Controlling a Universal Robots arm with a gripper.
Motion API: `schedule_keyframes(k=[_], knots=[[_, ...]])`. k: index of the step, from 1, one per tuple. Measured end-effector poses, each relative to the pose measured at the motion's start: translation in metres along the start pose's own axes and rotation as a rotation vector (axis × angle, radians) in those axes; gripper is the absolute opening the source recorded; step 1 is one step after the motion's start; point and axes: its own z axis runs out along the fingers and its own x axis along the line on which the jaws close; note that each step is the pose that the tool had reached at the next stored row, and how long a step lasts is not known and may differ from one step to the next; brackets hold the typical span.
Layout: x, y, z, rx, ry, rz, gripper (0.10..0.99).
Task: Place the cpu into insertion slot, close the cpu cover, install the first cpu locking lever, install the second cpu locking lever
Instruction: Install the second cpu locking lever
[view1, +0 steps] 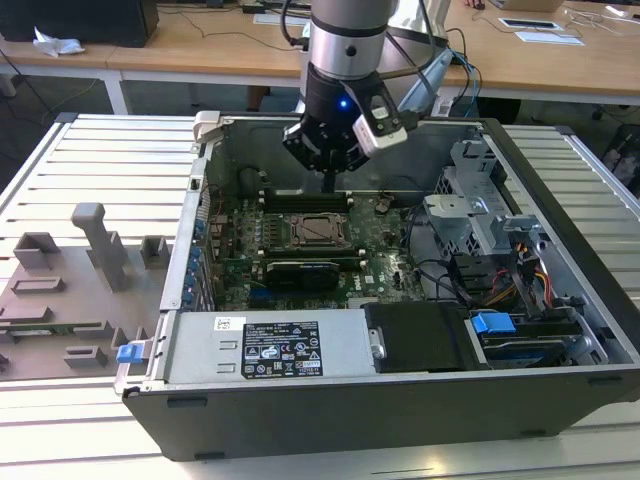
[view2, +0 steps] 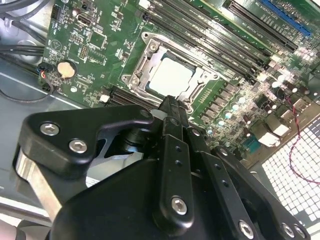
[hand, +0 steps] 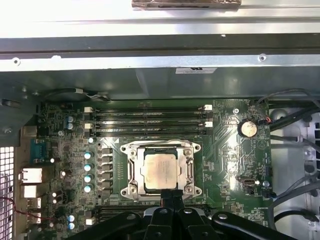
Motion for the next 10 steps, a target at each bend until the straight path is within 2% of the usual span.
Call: schedule_keyframes(k=[10], knots=[[0.0013,-0.0029,0.0006,0.000,0.0000,0.000,0.106]])
